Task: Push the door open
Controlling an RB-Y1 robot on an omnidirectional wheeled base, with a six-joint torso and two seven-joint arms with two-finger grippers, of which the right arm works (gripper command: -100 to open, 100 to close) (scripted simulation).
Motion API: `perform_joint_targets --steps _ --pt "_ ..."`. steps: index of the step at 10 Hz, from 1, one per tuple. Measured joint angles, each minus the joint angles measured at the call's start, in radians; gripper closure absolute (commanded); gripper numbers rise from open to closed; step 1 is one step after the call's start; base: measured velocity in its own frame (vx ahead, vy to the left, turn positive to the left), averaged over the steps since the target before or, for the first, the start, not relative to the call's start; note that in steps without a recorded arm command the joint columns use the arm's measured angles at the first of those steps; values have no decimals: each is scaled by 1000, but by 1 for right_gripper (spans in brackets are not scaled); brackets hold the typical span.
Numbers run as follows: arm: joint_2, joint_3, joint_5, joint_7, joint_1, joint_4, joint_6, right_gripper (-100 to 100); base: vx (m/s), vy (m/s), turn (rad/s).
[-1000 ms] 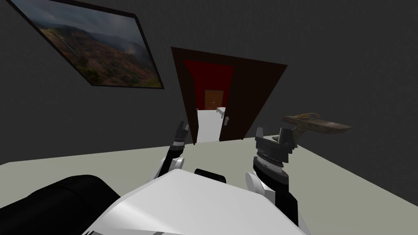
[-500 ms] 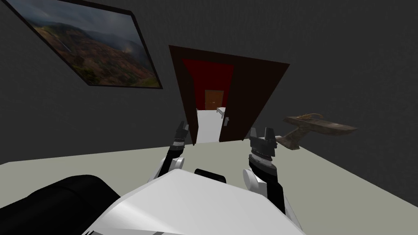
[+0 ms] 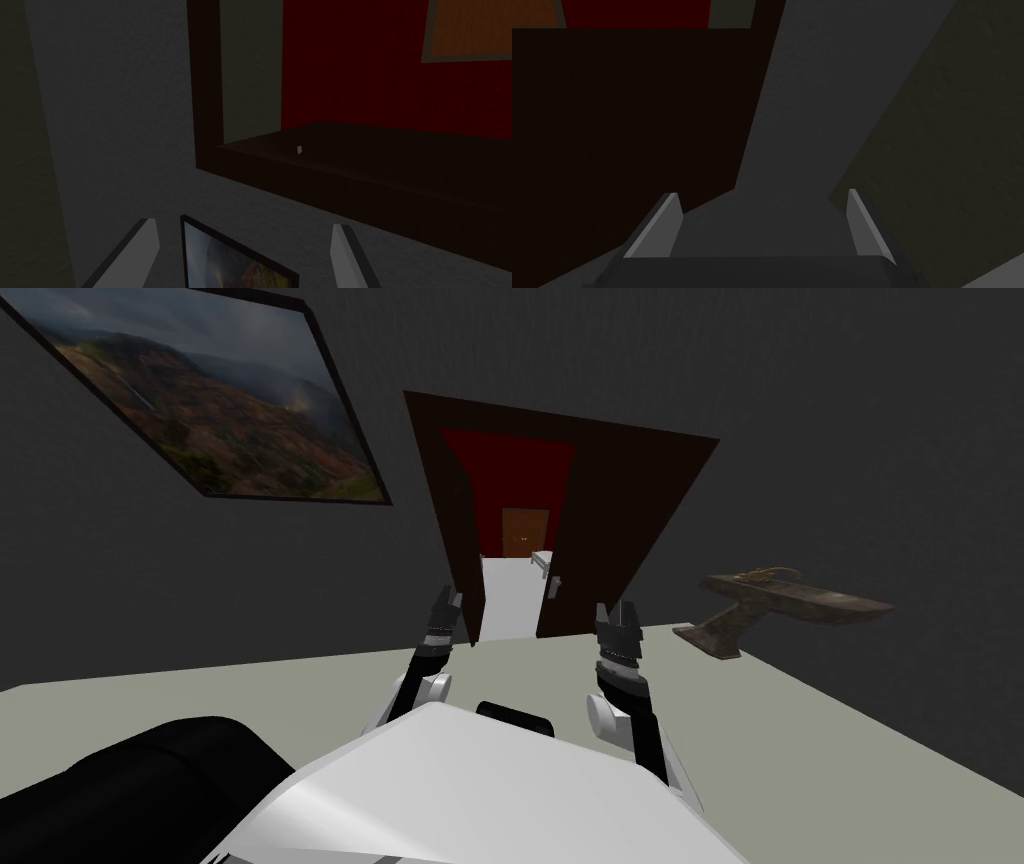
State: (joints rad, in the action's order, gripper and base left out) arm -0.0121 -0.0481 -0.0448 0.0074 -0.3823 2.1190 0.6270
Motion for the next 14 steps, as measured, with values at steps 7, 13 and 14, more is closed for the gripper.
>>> perform_joint_targets --steps 7,13,14 --pt "-36 10 -27 -65 112 -181 -6 -100 55 -30 13" --pt "-57 8 -57 -118 205 -352 -19 -100 47 -32 13" --pt "-59 6 -62 -124 212 -371 -23 -100 54 -40 15"
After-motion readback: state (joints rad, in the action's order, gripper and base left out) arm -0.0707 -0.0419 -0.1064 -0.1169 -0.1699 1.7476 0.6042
